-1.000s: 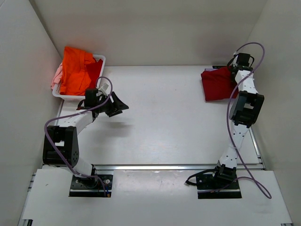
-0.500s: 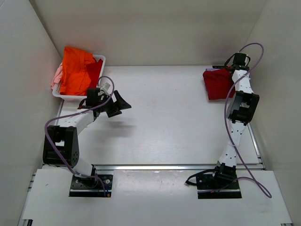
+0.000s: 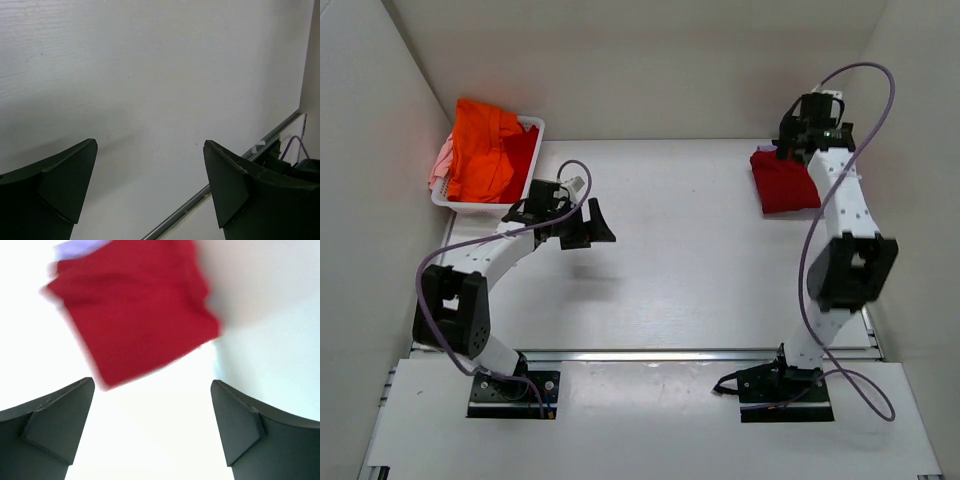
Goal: Fold and stack the t-shirts
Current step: Put the neatly folded tshirt into the corner of the board with the right arm
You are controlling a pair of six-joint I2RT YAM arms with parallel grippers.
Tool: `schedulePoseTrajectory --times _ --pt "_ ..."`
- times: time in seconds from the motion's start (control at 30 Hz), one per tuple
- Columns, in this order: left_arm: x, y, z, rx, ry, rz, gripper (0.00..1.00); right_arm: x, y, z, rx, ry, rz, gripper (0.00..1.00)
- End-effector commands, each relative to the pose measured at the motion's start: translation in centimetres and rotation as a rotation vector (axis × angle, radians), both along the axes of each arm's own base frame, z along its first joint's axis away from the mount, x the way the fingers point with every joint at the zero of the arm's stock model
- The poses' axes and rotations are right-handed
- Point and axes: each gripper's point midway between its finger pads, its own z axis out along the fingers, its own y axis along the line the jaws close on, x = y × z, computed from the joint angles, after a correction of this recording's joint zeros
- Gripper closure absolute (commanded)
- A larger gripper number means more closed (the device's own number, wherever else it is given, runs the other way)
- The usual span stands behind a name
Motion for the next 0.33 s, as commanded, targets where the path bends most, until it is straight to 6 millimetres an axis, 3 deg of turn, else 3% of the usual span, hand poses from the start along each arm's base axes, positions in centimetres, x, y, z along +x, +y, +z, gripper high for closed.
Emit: schedulePoseTrajectory --times 0.0,0.03,0.07,0.1,0.17,0.3 --pt "-1.5 0.0 2.6 0.052 -0.094 -0.026 0.01 -6.5 7.0 2.5 0.139 -0.097 0.073 0.00" --pt "-1.8 0.1 3.3 0.051 -0.123 -0.026 0.01 -8.5 8.6 2.2 0.186 -0.144 0.112 0.01" --pt "-2.3 0.3 4.1 0.047 -0.145 -0.021 0.01 -8.7 10.5 2.7 0.214 -0.205 0.167 0.01" --pt "-2.9 0.2 3.8 0.049 -0.145 -0.031 0.01 -11.0 12.7 2.5 0.255 -0.226 0.224 0.00" --pt "-3.5 0.7 4.6 0.059 -0.183 -0.019 0.01 -13.3 14.7 2.3 0.293 -0.292 0.277 0.01" --pt "-4.6 1.0 3.5 0.172 -0.143 -0.060 0.01 -15.0 15.6 1.4 0.309 -0.256 0.309 0.01"
